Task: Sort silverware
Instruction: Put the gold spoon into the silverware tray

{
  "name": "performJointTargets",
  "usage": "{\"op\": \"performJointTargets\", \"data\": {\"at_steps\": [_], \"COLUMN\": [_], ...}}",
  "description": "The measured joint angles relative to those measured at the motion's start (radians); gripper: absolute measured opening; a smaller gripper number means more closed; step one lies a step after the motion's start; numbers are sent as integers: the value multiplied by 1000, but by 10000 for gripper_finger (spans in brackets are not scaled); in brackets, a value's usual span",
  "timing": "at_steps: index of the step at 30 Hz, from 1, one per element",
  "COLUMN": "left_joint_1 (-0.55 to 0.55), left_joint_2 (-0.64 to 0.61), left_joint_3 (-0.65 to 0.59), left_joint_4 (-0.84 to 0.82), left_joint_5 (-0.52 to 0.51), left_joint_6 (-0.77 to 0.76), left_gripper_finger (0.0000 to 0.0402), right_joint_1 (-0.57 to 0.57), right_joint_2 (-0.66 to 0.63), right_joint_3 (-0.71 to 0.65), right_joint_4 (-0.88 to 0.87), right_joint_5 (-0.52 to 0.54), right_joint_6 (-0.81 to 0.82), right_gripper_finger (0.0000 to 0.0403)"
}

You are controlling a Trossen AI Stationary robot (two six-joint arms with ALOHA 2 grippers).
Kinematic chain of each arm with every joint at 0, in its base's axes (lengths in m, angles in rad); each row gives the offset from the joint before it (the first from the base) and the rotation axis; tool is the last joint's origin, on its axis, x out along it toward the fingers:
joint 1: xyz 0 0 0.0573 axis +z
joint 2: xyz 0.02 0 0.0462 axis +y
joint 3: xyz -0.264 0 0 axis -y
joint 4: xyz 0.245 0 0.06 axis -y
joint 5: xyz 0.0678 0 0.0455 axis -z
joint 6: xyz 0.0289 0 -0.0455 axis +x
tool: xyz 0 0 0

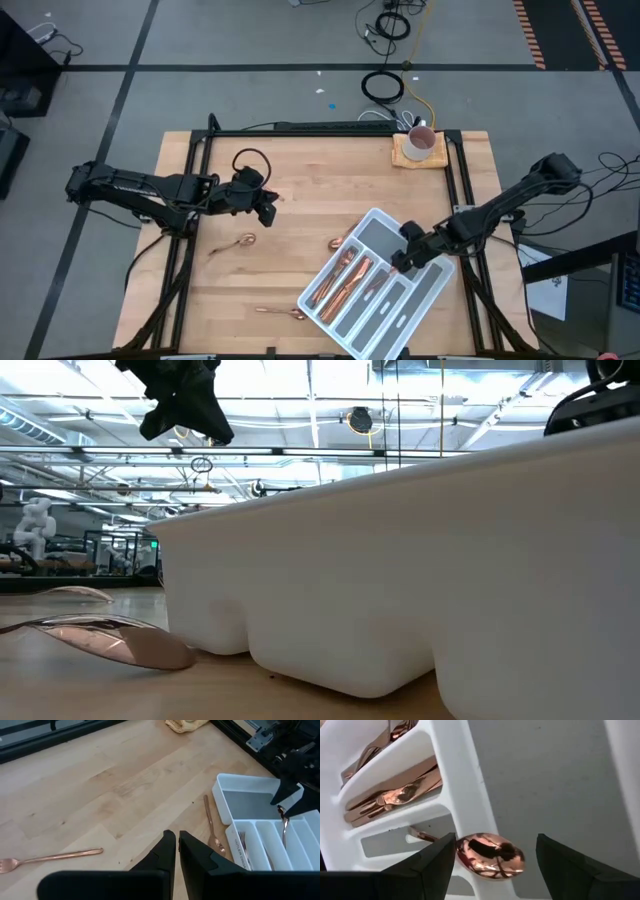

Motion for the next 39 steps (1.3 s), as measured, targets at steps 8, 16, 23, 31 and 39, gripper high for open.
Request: {"op": "performJointTargets", "data": {"at_steps": [8, 16, 23, 31, 39], "left_joint_1": [0, 0, 0, 0, 0], "left_joint_2": [0, 0, 0, 0, 0], "left_joint_3": [0, 0, 0, 0, 0], "left_joint_4": [-2, -3, -6, -5, -3], "left_joint_5": [-2, -2, -3, -4, -4], "left_joint_6": [9, 10, 11, 36, 36], "left_gripper_finger": [30, 30, 30, 30, 30], "right_joint_1": [2, -1, -1, 1, 1], "right_joint_2": [34, 30, 19, -66, -128], "right_joint_3": [0, 3, 6, 2, 54], "right_joint_4": [51, 61, 79, 85, 124], "right_joint_5": [-46, -30, -27, -50, -51], "right_joint_6": [-17, -20, -19, -46, -176], "right_gripper_finger": [231, 127, 55, 42, 5]}}
